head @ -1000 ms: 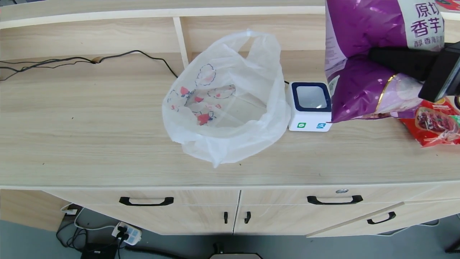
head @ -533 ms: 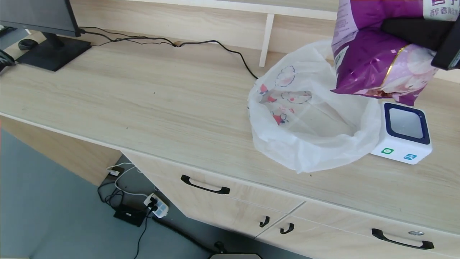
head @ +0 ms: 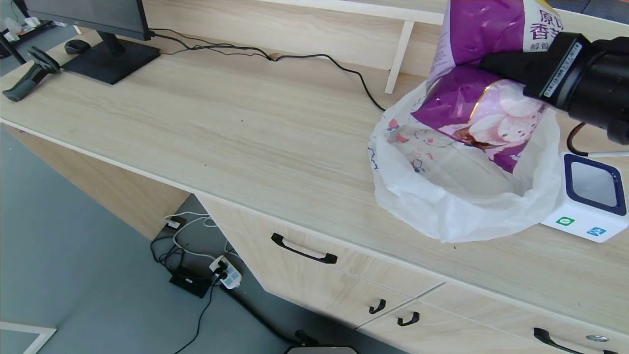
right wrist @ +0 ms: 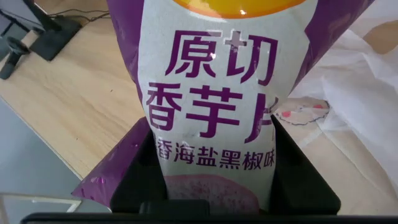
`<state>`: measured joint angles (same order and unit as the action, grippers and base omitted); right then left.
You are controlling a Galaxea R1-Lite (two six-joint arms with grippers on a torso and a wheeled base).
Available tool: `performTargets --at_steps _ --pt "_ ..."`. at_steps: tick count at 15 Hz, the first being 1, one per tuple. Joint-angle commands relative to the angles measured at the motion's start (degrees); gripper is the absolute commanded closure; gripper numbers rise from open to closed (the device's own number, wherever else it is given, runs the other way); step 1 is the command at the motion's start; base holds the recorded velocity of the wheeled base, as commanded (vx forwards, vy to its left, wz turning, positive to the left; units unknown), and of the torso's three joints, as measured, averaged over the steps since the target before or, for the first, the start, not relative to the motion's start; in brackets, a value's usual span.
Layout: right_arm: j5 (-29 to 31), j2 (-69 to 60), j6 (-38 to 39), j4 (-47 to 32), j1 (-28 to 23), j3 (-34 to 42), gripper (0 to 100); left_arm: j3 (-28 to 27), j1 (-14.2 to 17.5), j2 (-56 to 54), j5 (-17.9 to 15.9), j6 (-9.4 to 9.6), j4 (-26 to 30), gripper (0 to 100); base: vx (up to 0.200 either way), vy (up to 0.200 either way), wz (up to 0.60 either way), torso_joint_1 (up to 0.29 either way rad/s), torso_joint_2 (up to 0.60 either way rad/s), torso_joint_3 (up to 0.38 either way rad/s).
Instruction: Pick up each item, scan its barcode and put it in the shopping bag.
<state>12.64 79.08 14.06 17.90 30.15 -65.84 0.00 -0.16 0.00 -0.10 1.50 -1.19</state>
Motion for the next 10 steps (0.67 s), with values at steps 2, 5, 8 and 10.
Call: performTargets --at_steps 2,5,8,10 --pt "4.15 6.17 0.27 3.90 -0.09 -0.96 100 0.00 0.07 0.09 0.01 0.08 -0.04 0 0.000 0.000 0.00 0.000 0.00 0.000" --pt "7.31 6.26 0.18 3.11 -0.88 0.71 100 0.00 0.07 0.09 0.01 -0.01 -0.04 0 0.000 0.000 0.00 0.000 0.00 0.000" --pt "7.92 5.82 0.01 3.02 -1.23 3.70 100 0.00 0.07 0.09 0.01 0.08 -0.04 0 0.000 0.000 0.00 0.000 0.00 0.000" --pt "8.01 5.82 -1.66 3.11 -2.90 5.37 100 0.00 0.07 0.09 0.01 -0.01 -0.04 0 0.000 0.000 0.00 0.000 0.00 0.000"
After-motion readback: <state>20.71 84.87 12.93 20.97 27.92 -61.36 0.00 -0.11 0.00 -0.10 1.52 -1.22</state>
